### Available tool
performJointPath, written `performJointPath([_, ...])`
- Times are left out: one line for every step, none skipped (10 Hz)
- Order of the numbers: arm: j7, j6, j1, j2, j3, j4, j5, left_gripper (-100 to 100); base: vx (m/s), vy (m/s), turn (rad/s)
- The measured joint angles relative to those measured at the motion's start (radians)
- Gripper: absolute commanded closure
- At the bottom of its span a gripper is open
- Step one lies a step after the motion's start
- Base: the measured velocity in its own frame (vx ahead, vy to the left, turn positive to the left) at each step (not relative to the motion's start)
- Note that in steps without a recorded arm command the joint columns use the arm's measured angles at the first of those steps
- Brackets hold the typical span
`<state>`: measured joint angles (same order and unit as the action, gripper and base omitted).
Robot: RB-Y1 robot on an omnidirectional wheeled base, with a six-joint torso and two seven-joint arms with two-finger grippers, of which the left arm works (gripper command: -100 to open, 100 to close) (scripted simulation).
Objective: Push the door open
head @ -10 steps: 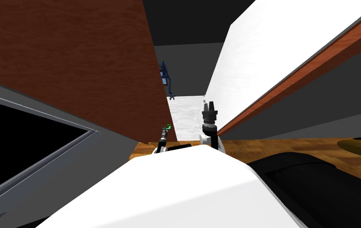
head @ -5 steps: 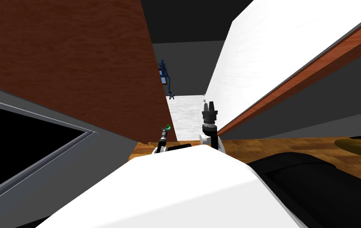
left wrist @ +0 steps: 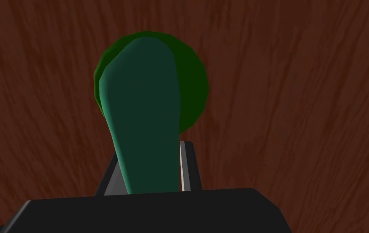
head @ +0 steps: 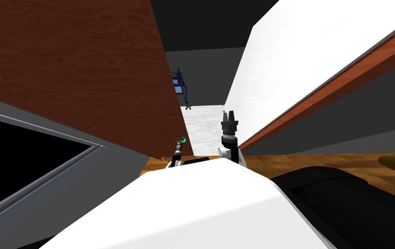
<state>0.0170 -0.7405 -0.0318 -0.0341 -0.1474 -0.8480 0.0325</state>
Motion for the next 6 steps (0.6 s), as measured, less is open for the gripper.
performJointPath([-0.001, 0.004, -0.005, -0.007, 0.005, -0.011, 0.003, 100, 0.168, -0.055, 0.062])
performJointPath([0.000, 0.001, 0.012, -0.011, 0.016, 0.007, 0.008, 100, 0.209, -0.038, 0.050])
performJointPath([0.005, 0.008, 0.002, -0.011, 0.024, -0.010, 0.010, 100, 0.209, -0.063, 0.047])
performJointPath([0.011, -0.006, 0.014, -0.012, 0.036, 0.012, 0.015, 100, 0.193, -0.119, 0.064])
performJointPath([0.015, -0.006, 0.016, -0.015, 0.049, 0.010, 0.020, 100, 0.203, -0.129, 0.089])
performJointPath([0.017, -0.002, 0.009, -0.021, 0.059, -0.001, 0.025, 100, 0.198, -0.113, 0.084])
